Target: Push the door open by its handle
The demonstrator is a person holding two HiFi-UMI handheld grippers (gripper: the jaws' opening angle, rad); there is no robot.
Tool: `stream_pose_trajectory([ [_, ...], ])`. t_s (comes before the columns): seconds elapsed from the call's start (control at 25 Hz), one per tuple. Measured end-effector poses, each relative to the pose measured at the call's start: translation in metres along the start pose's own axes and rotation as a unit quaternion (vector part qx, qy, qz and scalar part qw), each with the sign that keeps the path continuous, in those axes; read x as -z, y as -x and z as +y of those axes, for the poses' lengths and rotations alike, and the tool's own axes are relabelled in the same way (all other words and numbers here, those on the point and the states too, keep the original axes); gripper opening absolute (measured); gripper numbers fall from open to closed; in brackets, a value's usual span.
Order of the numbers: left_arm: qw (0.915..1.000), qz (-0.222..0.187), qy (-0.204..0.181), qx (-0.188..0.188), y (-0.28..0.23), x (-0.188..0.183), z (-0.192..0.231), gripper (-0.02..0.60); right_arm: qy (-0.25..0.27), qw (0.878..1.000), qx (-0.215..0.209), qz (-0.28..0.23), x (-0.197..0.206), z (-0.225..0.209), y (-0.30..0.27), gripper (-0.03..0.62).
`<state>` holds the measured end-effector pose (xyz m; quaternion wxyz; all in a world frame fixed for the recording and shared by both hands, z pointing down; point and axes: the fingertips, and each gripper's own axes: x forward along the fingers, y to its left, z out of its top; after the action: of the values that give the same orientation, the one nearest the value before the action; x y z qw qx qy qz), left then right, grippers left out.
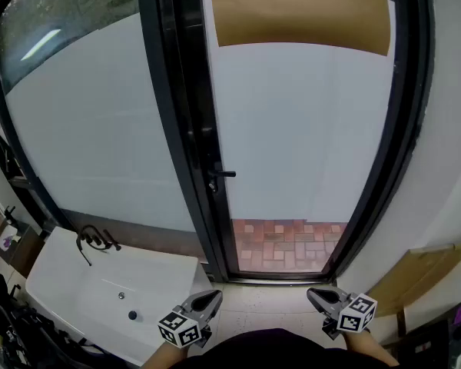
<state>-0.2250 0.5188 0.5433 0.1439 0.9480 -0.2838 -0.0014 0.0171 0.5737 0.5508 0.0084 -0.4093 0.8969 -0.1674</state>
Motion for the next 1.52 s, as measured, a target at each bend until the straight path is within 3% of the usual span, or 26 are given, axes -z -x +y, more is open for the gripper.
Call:
stream_pose_trajectory([
  [0.4, 0.9997, -0.008, -0.011, -0.020, -0.036, -0.010, -0.005, 0.000, 0.033, 0.999, -0.025, 0.000, -0.032, -0.035, 0.005, 0.000],
  [0.6, 0.9986, -0.016, -0.021, -0.046, -0.053, -0.023, 0.009, 0.000, 0.064, 0.996, -0.066, 0.015, -0.063, -0.058, -0.029, 0.000],
  [0.84, 0.9968, -0.039, -0.032, -0.061, -0.052, -0.060, 0.086, 0.000, 0.104, 0.988, -0.113, 0.023, -0.098, -0.065, -0.136, 0.012],
  [0.92, 0.9964, -0.051, -0.036, -0.057, -0.055, -0.081, 0.124, 0.000, 0.133, 0.984, -0.115, 0.030, -0.116, -0.070, -0.187, 0.076],
  [1.08, 0.9964, -0.043, -0.068, -0.025, -0.079, -0.141, 0.182, 0.000, 0.197, 0.974, -0.095, 0.061, -0.187, -0.078, -0.282, 0.138],
  [1.2, 0.9966, -0.037, -0.074, 0.007, -0.092, -0.184, 0.212, 0.000, 0.250, 0.960, -0.072, 0.101, -0.236, -0.084, -0.341, 0.155],
  [1.28, 0.9967, -0.036, -0.071, 0.015, -0.097, -0.194, 0.240, 0.000, 0.287, 0.946, -0.055, 0.142, -0.244, -0.093, -0.383, 0.156],
  [1.4, 0.9968, -0.031, -0.072, 0.014, -0.112, -0.202, 0.275, 0.000, 0.332, 0.910, -0.052, 0.241, -0.227, -0.114, -0.439, 0.156],
  [1.52, 0.9970, -0.037, -0.066, 0.019, -0.133, -0.211, 0.286, 0.000, 0.350, 0.869, -0.077, 0.341, -0.205, -0.131, -0.465, 0.155],
])
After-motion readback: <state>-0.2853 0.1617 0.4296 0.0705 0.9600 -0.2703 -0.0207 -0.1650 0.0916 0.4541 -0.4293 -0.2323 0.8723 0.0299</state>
